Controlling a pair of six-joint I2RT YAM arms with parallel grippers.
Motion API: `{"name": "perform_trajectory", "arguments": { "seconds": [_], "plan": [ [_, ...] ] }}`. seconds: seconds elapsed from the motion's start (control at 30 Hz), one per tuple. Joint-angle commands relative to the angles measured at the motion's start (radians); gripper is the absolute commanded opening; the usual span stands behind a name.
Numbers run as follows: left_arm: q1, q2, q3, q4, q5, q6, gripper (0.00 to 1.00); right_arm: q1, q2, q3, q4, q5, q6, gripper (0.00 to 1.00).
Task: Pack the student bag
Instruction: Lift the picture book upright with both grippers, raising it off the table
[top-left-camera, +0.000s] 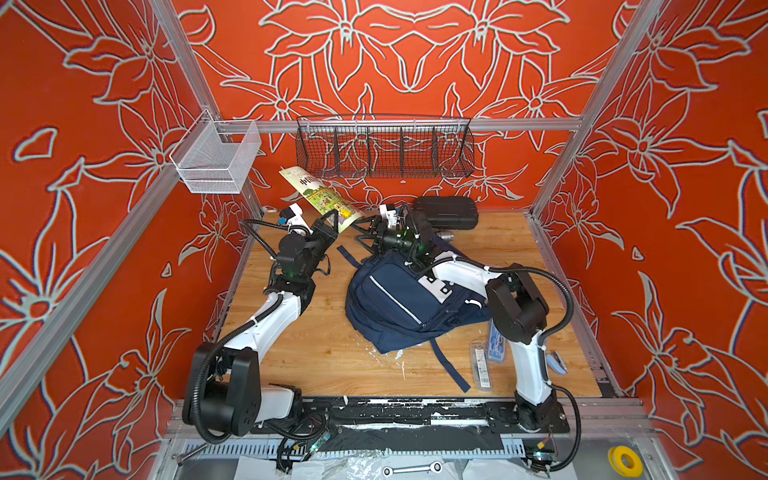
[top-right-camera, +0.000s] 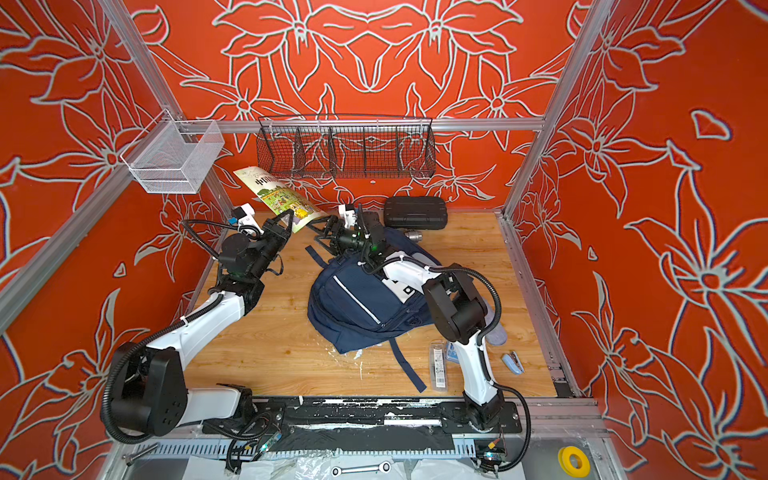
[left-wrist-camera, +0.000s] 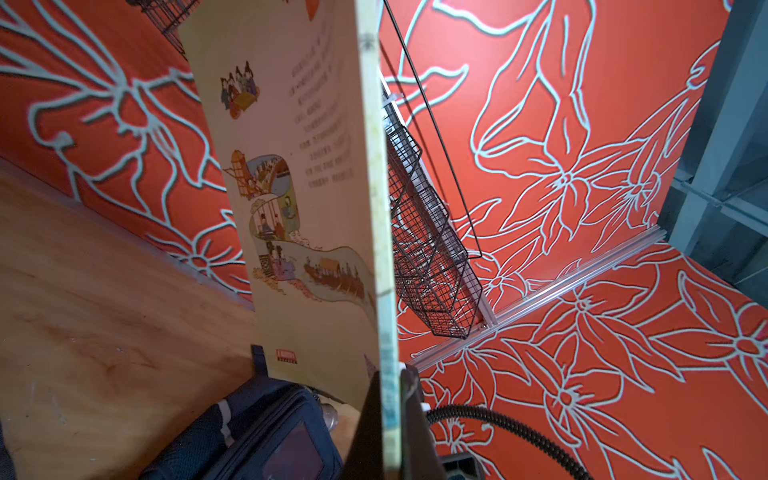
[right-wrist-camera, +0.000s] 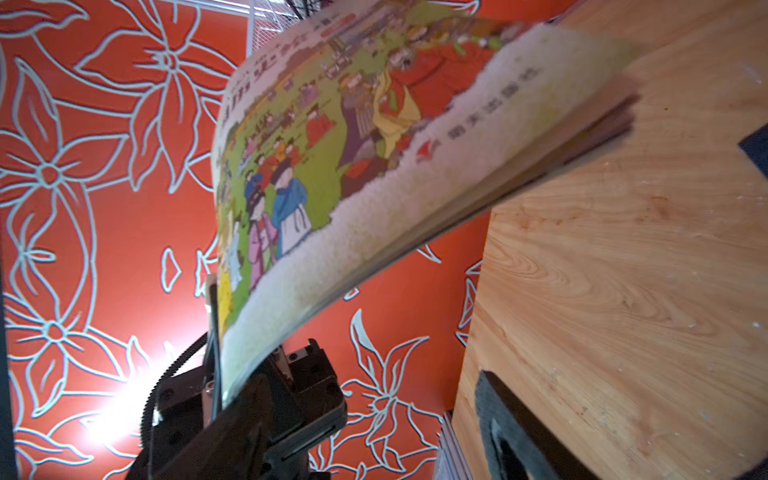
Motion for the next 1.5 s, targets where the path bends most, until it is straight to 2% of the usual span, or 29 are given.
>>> {"name": "perform_trajectory", "arguments": {
  "seconds": [0.0, 0.17, 0.33, 0.6, 0.73, 1.03, 1.27, 1.47],
  "plan": [
    [-0.011, 0.026, -0.008, 0.04, -0.025, -0.011, 0.0, -0.013, -0.014, 0.01, 0.226, 0.008, 0.108, 0.77],
    [-0.011, 0.06, 0.042, 0.027, -0.016, -0.004, 0.0, -0.019, -0.062, -0.106, 0.287, -0.006, 0.107, 0.74],
    [-0.012, 0.106, 0.061, 0.057, -0.011, -0.041, 0.0, -0.026, -0.078, -0.136, 0.337, -0.01, 0.109, 0.73],
    [-0.042, 0.126, 0.063, 0.086, 0.005, -0.051, 0.0, -0.035, -0.042, -0.14, 0.41, 0.079, 0.162, 0.76],
    [-0.061, 0.109, 0.044, 0.089, -0.01, -0.051, 0.0, -0.037, -0.02, -0.088, 0.334, 0.063, 0.142, 0.76],
    [-0.086, 0.075, 0.025, 0.094, -0.025, -0.047, 0.0, -0.037, -0.01, -0.081, 0.252, 0.067, 0.135, 0.76],
    [-0.086, 0.053, 0.063, 0.043, -0.016, 0.002, 0.0, -0.036, -0.063, -0.176, 0.196, 0.046, 0.082, 0.77],
    [-0.099, 0.061, 0.047, 0.063, 0.005, -0.026, 0.0, -0.04, -0.021, -0.122, 0.282, 0.083, 0.127, 0.77]
  ]
}}
